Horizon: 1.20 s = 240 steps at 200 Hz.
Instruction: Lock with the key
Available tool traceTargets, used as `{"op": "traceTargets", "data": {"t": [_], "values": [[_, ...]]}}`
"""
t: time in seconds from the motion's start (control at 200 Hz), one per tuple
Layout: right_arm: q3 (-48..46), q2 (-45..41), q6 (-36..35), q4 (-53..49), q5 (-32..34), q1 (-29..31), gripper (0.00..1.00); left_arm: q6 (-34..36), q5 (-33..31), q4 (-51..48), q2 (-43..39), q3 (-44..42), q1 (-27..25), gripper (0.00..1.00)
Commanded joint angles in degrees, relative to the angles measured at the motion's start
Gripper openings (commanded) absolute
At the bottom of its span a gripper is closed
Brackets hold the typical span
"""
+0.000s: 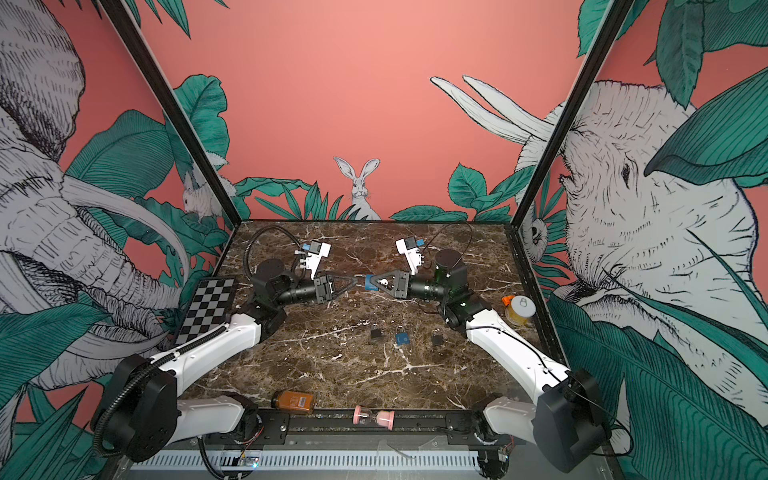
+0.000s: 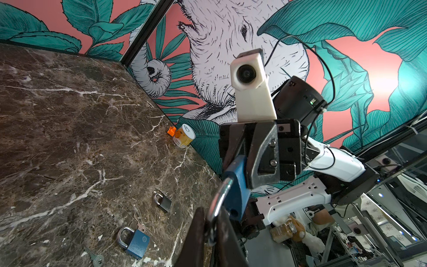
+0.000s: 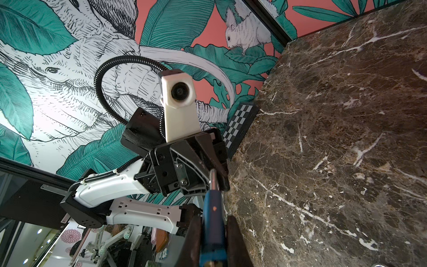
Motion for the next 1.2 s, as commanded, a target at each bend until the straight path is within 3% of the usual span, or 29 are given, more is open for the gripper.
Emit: {"op": "traceTargets", "data": {"t": [0.0,0.245,0.61,1.195], "values": [[-0.74,-1.36,-1.09,2.12,-0.37,-0.23,0.00,0.34,0.43,1.70,-1.89,0.71,-0.22,0.03],[-0.62,-1.00,-1.31,2.58,-0.47,-0.22,0.00,-0.82,0.69,2.99,-1.63,0.58,-0.20,0.00],[-0.65,-1.70,-7.14,-1.01,0.85,-0.20,0.00,-13.83,5.60,18.18,0.68,1.50,-0.28,0.00],[0.00,2.55,-2.73,5.38,-0.06,1.24,0.00,-8.95,6.31,13.05,0.11,2.42,-3.69,0.00]]}}
